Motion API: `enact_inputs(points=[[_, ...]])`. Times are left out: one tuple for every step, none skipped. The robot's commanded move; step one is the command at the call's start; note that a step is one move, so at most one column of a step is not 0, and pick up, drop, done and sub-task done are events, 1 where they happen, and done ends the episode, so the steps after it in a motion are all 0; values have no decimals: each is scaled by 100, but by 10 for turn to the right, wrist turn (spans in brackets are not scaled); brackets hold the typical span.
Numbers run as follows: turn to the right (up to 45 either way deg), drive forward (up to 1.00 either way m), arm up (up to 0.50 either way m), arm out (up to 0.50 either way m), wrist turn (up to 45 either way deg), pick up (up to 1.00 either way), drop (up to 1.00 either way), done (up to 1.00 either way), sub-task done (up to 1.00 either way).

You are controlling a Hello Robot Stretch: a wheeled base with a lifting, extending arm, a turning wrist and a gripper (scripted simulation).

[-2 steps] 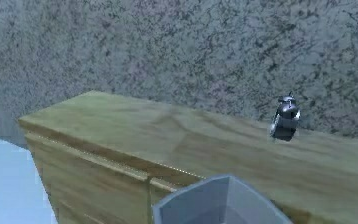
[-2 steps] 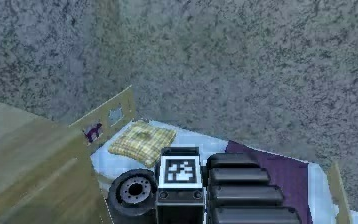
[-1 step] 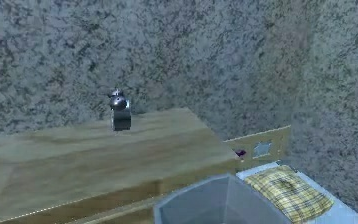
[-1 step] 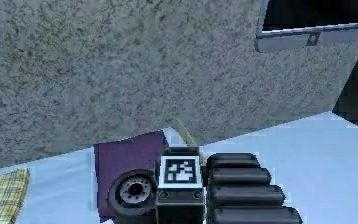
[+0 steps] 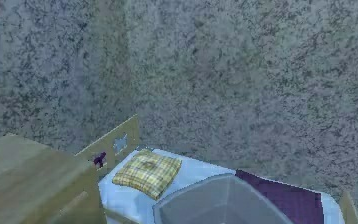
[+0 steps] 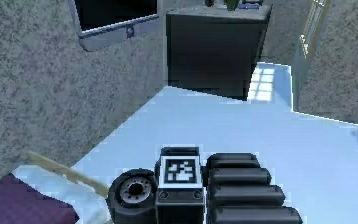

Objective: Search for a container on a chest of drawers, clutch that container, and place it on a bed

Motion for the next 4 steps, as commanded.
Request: enact_inputs(points=[[240, 0, 0, 0, 0, 0, 0, 0, 0], [0, 25, 0, 0, 0, 0, 0, 0, 0], [450, 0, 0, 0, 0, 0, 0, 0, 0], [450, 0, 0, 0, 0, 0, 0, 0, 0]])
